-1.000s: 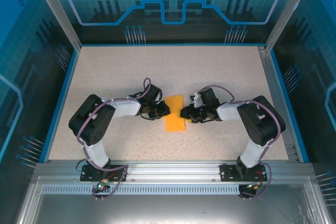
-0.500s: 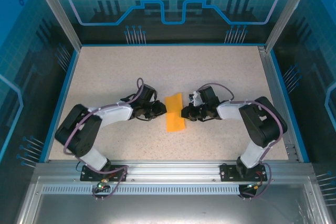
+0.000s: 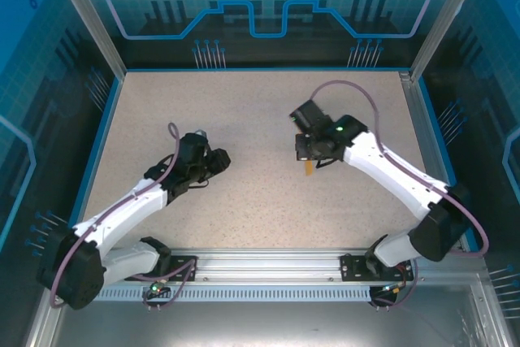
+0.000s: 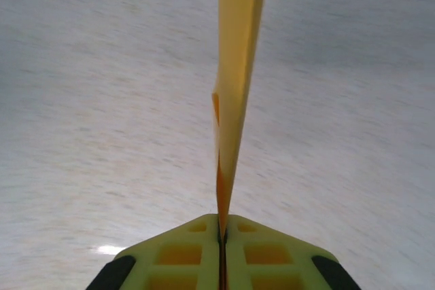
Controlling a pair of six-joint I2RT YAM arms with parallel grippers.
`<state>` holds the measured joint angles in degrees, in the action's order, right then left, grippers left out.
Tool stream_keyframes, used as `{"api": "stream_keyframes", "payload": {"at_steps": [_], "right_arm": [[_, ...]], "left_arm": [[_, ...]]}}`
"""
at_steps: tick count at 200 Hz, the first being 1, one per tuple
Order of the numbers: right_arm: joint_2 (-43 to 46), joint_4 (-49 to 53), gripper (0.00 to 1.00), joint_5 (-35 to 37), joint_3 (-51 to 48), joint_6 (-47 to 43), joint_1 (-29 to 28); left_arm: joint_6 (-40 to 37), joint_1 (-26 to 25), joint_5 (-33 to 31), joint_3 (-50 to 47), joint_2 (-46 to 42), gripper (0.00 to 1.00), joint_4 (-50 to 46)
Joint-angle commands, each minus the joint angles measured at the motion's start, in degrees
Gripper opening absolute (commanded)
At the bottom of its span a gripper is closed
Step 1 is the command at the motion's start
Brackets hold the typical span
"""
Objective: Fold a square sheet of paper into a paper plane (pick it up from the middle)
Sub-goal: Turn over the paper at the center of the table.
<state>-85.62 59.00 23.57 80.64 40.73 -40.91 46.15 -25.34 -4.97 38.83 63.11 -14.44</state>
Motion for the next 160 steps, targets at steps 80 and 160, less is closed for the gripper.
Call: {"api": "stream_keyframes", "payload": {"at_steps": [80,160], "right_arm": [[-44.9,27.4,0.12,6.0,33.2,10.1,-12.4],[-24.0,-12.3,0.45,-22.1,12.1,3.5,-8.0]], "left_arm": [[-1.5,5.5,-12.2,-3.9,-11.1,0.50,-14.4],[-3.1,5.8,-4.8,-3.1,-13.4,0.63,-15.0]]}}
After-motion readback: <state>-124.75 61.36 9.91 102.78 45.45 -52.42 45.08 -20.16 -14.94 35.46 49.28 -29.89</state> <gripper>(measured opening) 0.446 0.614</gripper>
